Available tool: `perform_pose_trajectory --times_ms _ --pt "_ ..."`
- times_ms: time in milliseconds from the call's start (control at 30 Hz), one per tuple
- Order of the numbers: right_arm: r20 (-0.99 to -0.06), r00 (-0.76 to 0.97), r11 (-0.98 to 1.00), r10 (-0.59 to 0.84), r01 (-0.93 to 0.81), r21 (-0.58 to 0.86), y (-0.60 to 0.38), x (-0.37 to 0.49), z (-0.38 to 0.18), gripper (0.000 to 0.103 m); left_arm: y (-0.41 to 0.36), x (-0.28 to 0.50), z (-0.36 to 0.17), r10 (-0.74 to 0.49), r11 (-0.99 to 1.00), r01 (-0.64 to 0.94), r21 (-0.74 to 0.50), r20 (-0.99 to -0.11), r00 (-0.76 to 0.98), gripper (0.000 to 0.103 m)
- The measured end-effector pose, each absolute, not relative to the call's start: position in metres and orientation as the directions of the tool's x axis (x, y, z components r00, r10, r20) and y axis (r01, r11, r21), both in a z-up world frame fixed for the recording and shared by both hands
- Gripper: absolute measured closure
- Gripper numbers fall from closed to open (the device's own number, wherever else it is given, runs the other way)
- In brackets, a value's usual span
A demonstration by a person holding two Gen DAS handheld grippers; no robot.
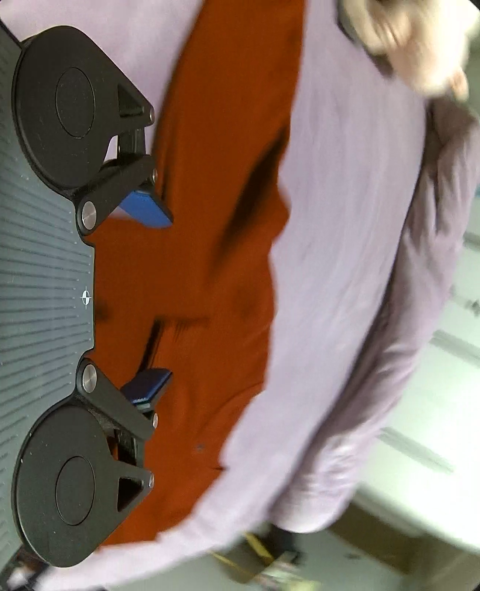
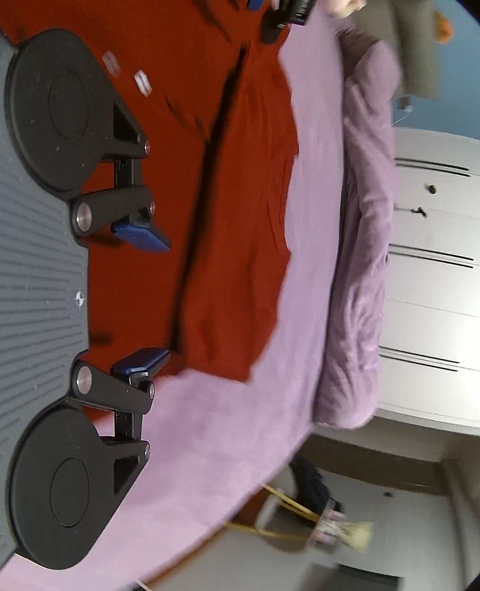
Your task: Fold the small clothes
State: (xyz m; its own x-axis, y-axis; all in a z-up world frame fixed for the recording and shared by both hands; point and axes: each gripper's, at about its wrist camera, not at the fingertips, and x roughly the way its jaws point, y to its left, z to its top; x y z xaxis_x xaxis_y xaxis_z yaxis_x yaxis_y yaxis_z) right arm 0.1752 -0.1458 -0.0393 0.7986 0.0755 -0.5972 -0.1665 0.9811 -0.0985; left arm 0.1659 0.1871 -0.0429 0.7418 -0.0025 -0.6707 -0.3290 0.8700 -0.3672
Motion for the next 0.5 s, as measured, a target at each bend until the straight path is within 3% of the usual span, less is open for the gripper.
perform_pose_trajectory --times_ms 100,233,333,500 --pt "-0.619 0.776 0.985 0.122 -0.174 -0.023 -0.148 0.155 -0.035 0.047 0.25 0.127 -0.045 0.123 0.811 -0.463 -0.356 -0.67 0.732 0.015" --pt "-0.617 0.771 0.982 0.161 -0.19 0.019 -0.144 0.153 -0.026 0.05 0.338 0.086 -0.062 0.29 0.627 -0.688 -0.365 -0.71 0.642 0.026" --pt "-0.615 0.769 0.983 0.173 -0.171 0.063 -0.139 0.155 -0.021 0.055 0.388 0.06 -0.08 0.29 0.467 -0.744 -0.477 -0.712 0.639 0.035" --pt "-0.642 0.744 0.98 0.184 -0.185 0.066 -0.126 0.163 -0.023 0.063 0.439 0.037 -0.106 0.251 0.228 -0.668 -0.708 -0.621 0.743 0.053"
